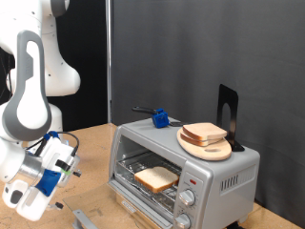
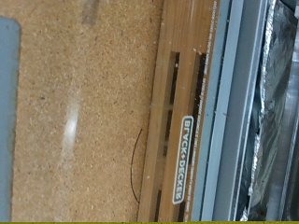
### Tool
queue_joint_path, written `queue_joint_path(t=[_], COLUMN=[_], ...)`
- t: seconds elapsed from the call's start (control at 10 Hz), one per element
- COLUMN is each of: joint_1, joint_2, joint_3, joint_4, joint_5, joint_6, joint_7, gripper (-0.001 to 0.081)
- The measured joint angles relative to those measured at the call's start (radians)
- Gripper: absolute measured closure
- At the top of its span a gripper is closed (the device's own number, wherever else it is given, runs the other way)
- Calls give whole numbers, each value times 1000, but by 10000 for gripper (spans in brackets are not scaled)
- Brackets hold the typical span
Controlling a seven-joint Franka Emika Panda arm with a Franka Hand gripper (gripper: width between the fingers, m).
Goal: Make a piece of toast with the oven
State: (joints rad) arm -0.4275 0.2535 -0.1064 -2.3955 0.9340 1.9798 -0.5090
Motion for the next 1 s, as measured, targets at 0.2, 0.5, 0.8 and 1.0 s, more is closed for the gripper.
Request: queue_joint_path(t=[0.2,0.5,0.8,1.0], joint_1=[0,1,2,2], joint_2=[16,43,64,64], joint_3=[2,21,51,64], joint_4=[-6,-14,-24,-39], joint_5=[1,27,27,27], joint_6=[26,60,59,60], joint_7=[-16,-17,-20,-30], gripper=[124,124,124,124])
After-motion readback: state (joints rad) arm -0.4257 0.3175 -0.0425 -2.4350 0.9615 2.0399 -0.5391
